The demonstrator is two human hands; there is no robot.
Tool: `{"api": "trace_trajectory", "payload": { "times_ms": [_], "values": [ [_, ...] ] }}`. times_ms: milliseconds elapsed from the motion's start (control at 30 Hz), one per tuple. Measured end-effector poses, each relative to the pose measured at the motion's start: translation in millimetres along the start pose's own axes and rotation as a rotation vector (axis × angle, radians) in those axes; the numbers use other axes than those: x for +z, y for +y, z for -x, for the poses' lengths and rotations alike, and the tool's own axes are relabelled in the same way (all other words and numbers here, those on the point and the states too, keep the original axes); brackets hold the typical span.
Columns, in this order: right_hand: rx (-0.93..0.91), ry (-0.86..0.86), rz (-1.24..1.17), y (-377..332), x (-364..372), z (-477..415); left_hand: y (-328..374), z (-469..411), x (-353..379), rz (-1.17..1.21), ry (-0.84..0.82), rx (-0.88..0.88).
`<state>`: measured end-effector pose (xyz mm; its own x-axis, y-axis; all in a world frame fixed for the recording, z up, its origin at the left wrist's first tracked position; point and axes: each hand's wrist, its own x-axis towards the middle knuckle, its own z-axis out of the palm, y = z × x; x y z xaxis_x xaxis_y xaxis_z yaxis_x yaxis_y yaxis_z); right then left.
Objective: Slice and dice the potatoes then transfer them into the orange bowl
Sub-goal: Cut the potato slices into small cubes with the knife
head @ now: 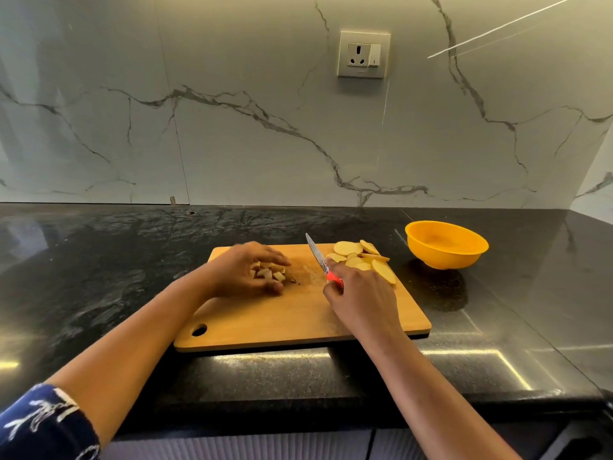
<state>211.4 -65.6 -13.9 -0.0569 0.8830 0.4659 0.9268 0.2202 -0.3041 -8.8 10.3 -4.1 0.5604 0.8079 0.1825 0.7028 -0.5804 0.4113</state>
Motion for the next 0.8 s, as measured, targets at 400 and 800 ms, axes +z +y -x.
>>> {"api": "trace_trajectory", "payload": {
  "times_ms": [400,800],
  "values": [
    [-0.005,-0.001,0.014,0,3,0,-29,6,-17,-0.124,0.429,0.144],
    [0.022,-0.013,-0.004,1,3,-2,10,-21,20,-0.360,0.137,0.262]
  ]
}}
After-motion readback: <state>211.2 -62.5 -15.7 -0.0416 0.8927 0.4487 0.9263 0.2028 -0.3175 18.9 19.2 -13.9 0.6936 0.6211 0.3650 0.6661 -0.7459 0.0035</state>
